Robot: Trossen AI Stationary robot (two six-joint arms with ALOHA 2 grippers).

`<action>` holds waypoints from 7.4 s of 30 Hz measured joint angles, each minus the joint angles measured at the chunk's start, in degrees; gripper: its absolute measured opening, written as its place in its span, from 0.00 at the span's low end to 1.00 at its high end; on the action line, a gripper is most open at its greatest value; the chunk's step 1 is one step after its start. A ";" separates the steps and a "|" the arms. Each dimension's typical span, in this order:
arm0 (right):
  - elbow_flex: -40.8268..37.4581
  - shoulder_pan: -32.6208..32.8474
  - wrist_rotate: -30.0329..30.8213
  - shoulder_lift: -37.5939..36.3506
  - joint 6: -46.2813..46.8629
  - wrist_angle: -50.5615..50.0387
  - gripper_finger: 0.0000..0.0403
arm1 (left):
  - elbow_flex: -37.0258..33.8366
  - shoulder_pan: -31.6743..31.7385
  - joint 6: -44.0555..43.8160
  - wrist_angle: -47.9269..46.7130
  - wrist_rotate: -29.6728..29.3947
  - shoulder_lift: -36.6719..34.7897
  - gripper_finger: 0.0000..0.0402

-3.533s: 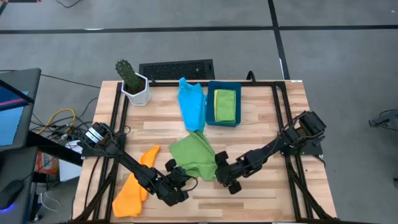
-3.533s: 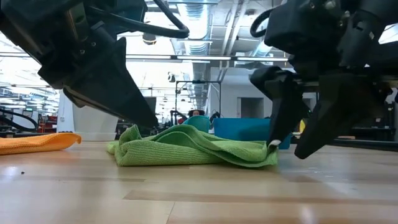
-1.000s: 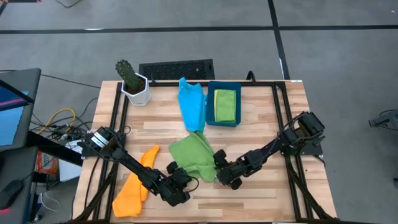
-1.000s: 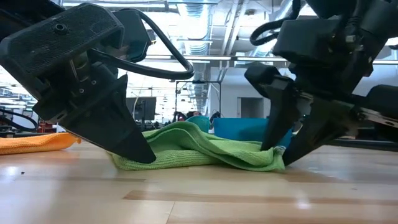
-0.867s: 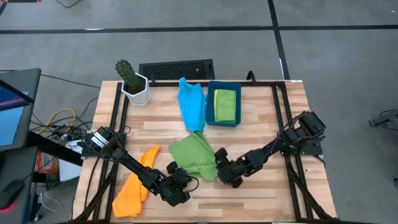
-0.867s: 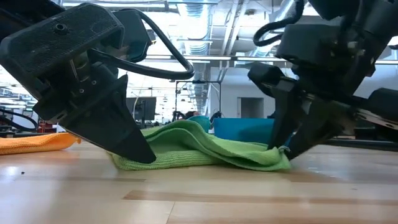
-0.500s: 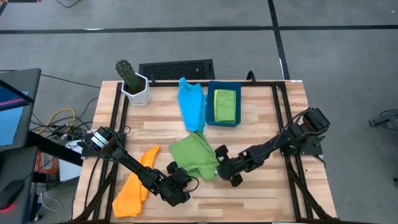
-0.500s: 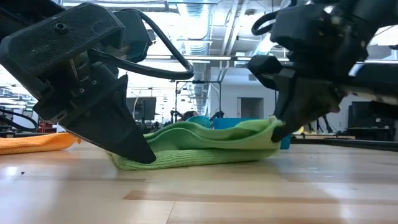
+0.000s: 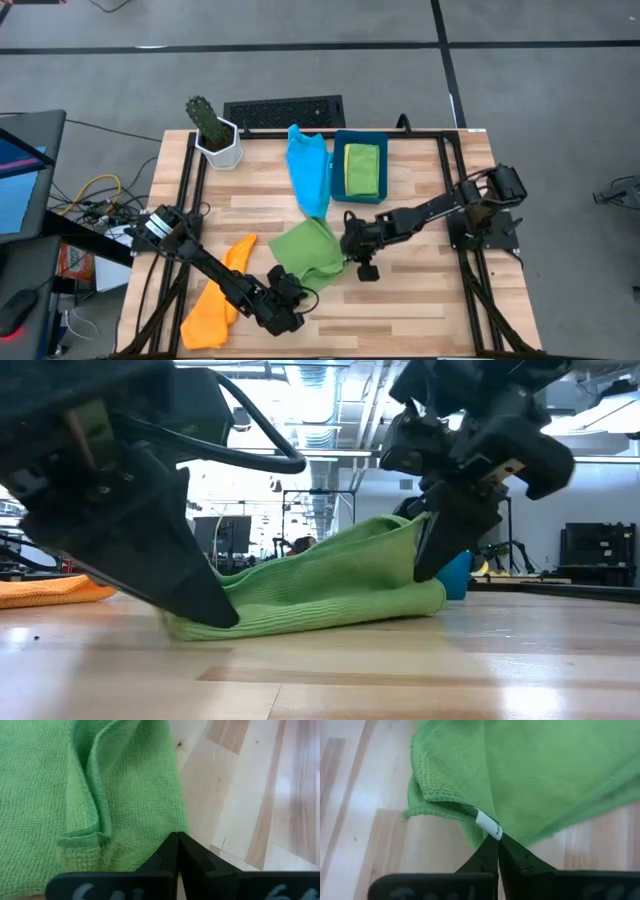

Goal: Fold microfiber towels
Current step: Fold the green towel

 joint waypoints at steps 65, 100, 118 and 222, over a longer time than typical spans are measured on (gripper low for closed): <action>0.11 3.80 8.62 9.69 12.49 30.98 0.29 | 4.15 -6.77 -16.77 -20.77 -7.35 0.37 0.00; 1.53 -1.66 11.55 7.16 -0.69 32.32 0.29 | 4.09 -10.36 -17.71 -18.41 -5.31 0.46 0.00; 3.51 -5.22 13.10 11.40 0.91 17.69 0.29 | 4.04 -10.36 -17.49 -18.38 -4.63 0.46 0.00; -3.26 7.60 15.88 20.92 14.67 50.66 0.29 | 25.92 -13.90 -44.30 -51.05 -9.19 13.33 0.00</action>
